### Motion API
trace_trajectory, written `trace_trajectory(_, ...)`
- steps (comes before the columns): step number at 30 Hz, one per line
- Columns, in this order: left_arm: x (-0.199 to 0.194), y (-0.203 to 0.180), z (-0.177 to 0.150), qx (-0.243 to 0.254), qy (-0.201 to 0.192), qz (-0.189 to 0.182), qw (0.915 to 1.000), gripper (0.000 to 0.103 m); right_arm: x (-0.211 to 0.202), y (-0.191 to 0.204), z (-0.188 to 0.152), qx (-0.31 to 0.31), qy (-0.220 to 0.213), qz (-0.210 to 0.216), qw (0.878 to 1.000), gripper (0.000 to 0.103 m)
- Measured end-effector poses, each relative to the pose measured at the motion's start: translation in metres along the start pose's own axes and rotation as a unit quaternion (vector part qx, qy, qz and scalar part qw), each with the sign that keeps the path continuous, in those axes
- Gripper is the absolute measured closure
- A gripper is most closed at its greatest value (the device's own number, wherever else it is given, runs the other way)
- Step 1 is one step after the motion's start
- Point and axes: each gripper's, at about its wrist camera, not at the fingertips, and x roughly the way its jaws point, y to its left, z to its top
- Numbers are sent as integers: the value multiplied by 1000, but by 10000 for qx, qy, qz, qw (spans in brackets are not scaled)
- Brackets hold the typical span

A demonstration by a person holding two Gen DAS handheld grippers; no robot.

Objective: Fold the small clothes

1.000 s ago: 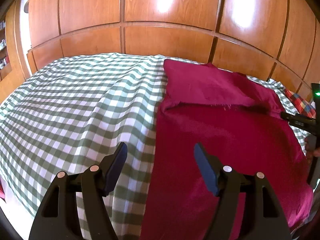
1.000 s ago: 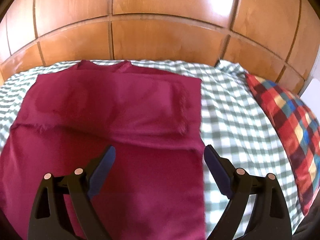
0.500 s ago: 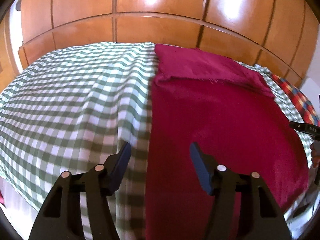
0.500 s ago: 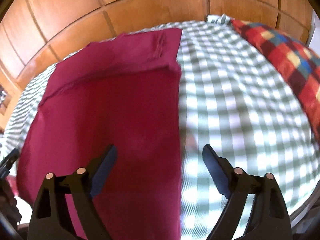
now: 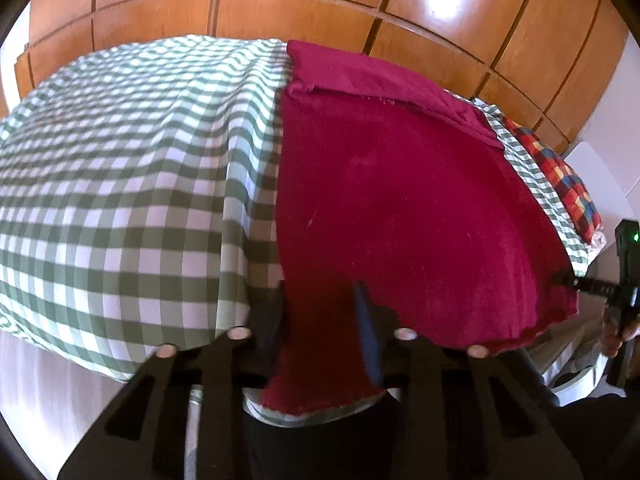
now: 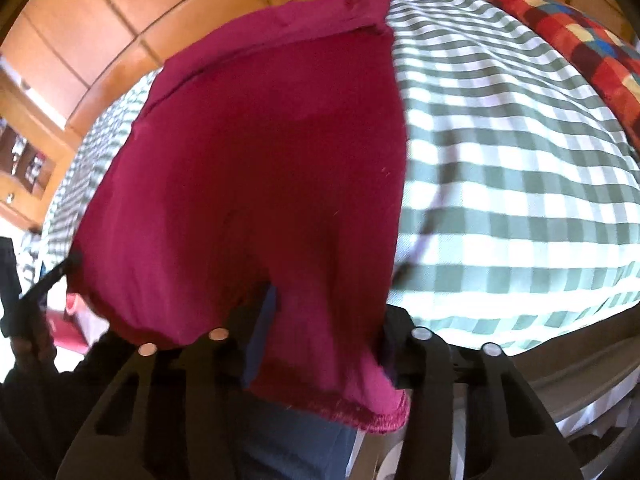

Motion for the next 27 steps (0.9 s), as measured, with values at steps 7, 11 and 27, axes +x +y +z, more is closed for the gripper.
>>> trace_trajectory(7,-15,-3,6,82,-65,-368,9993,98,-8,9,12,-187,-51,26,9998,92)
trace_trajectory(11,-28,2,23,-202,-175,-848,9960,99,-29,12,29,-79,-410,453,9981,94)
trace_trajectory(27,28,20,165,-932,-403,-1407,9848,98,-3,-26,163,754,-999,529,9907,94)
